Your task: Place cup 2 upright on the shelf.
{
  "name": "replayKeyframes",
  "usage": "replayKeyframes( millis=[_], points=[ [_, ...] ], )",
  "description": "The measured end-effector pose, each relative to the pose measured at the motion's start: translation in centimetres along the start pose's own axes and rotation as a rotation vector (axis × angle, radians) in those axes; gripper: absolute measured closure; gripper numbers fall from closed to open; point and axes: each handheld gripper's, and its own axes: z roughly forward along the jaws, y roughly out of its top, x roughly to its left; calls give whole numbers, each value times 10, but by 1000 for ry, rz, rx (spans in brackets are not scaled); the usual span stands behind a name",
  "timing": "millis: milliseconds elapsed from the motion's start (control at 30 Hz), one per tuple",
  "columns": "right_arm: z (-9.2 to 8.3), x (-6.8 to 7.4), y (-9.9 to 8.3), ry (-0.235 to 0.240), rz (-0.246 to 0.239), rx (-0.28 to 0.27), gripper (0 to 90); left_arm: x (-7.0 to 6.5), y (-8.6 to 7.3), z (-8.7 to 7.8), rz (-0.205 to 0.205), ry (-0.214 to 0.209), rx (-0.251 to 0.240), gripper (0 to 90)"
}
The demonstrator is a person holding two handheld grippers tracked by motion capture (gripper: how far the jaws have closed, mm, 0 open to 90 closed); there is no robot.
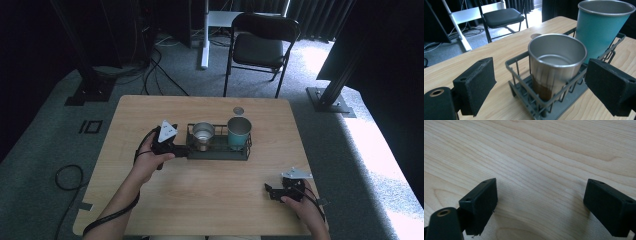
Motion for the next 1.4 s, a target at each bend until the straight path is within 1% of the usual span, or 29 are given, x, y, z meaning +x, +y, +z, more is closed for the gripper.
replayKeyframes(
  millis=[67,167,200,433,467,500,533,567,600,633,667,700,733,767,833,867,900,933,967,1033,1067,1100,1133,1233,1267,1300,1333,1367,1400],
  points=[
    [0,0,0,0,2,0,116,1,-2,-2,0,3,3,102],
    [0,0,0,0,2,0,116,4,-6,-6,-11,9,1,102],
    [0,0,0,0,2,0,116,5,-8,-8,-18,18,-2,102],
    [0,0,0,0,1,0,116,5,-17,-14,-24,17,7,102],
    [0,0,0,0,1,0,116,7,-22,-16,-27,19,15,102],
    [0,0,0,0,1,0,116,7,-22,-16,-27,19,15,102],
    [0,0,0,0,1,0,116,8,-27,-17,-29,23,23,102],
    [0,0,0,0,1,0,116,8,-27,-17,-29,23,23,102],
    [0,0,0,0,0,0,116,10,-32,-18,-34,28,31,102],
    [0,0,0,0,0,0,116,10,-32,-18,-34,28,31,102],
    [0,0,0,0,1,0,116,12,-36,-20,-38,30,39,102],
    [0,0,0,0,1,0,116,12,-36,-20,-38,30,39,102],
    [0,0,0,0,1,0,116,12,-41,-22,-39,30,47,102],
    [0,0,0,0,1,0,116,12,-41,-22,-39,30,47,103],
    [0,0,0,0,1,0,116,13,-47,-25,-43,29,55,102],
    [0,0,0,0,1,0,116,13,-51,-27,-57,27,58,102],
    [0,0,0,0,1,0,116,13,-51,-27,-57,27,58,102],
    [0,0,0,0,1,0,116,13,-57,-29,-60,26,66,102],
    [0,0,0,0,1,0,116,13,-57,-29,-60,26,66,102],
    [0,0,0,0,1,0,116,12,-61,-31,-63,26,72,103],
    [0,0,0,0,0,0,116,11,-66,-33,-66,25,74,102],
    [0,0,0,0,0,0,116,11,-66,-33,-66,25,74,102],
    [0,0,0,0,1,0,116,11,-71,-35,-76,30,78,103],
    [0,0,0,0,1,0,116,11,-75,-37,-79,31,83,102],
    [0,0,0,0,1,0,116,11,-80,-39,-76,37,97,102],
    [0,0,0,0,1,0,116,11,-80,-39,-76,37,97,102],
    [0,0,0,0,1,0,116,10,-84,-42,-86,43,106,102],
    [0,0,0,0,1,0,116,10,-84,-42,-86,43,106,102],
    [0,0,0,0,1,0,116,10,-88,-45,-100,49,110,102]
  ],
)
